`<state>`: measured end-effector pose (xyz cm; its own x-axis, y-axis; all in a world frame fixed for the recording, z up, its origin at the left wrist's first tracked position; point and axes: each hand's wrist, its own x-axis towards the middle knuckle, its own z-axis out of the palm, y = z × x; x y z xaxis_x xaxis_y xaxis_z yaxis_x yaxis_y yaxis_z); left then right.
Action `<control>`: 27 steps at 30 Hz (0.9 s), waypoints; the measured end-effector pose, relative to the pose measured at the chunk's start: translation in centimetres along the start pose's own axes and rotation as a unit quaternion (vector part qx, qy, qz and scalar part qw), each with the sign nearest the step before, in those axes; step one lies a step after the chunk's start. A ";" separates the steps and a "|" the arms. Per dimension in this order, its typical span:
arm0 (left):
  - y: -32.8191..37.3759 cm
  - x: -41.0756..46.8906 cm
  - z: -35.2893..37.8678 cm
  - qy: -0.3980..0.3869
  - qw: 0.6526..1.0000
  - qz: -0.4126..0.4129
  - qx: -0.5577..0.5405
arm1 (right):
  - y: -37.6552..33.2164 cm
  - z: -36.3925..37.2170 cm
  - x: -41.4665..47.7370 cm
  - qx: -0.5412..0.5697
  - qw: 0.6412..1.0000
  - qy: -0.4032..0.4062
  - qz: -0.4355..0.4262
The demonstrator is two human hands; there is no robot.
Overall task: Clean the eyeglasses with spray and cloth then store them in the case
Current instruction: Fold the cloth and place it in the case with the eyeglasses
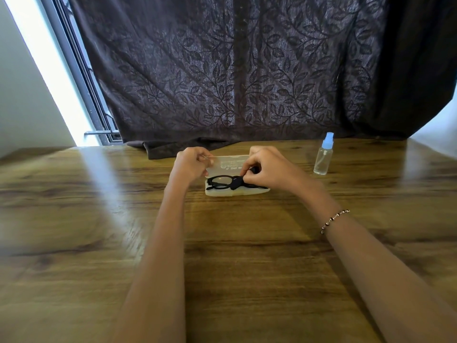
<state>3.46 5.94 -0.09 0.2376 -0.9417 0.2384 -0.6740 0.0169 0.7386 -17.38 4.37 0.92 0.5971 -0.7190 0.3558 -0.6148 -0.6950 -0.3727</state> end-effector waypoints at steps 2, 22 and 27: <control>-0.1 0.0 0.0 0.000 1.000 -0.001 -0.002 | 0.1 -0.1 -0.1 -0.018 1.000 -0.004 -0.002; -0.2 0.0 -0.1 -0.002 1.000 -0.002 -0.001 | 1.1 0.3 -0.1 0.097 0.989 -0.089 0.067; -0.3 0.0 -0.1 -0.006 1.000 0.004 0.008 | 0.8 1.0 0.0 0.057 0.997 -0.047 0.039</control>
<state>3.71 6.01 -0.22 0.2247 -0.9452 0.2370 -0.6874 0.0186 0.7260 -17.37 3.78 -0.27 0.5983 -0.7638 0.2423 -0.6026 -0.6281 -0.4923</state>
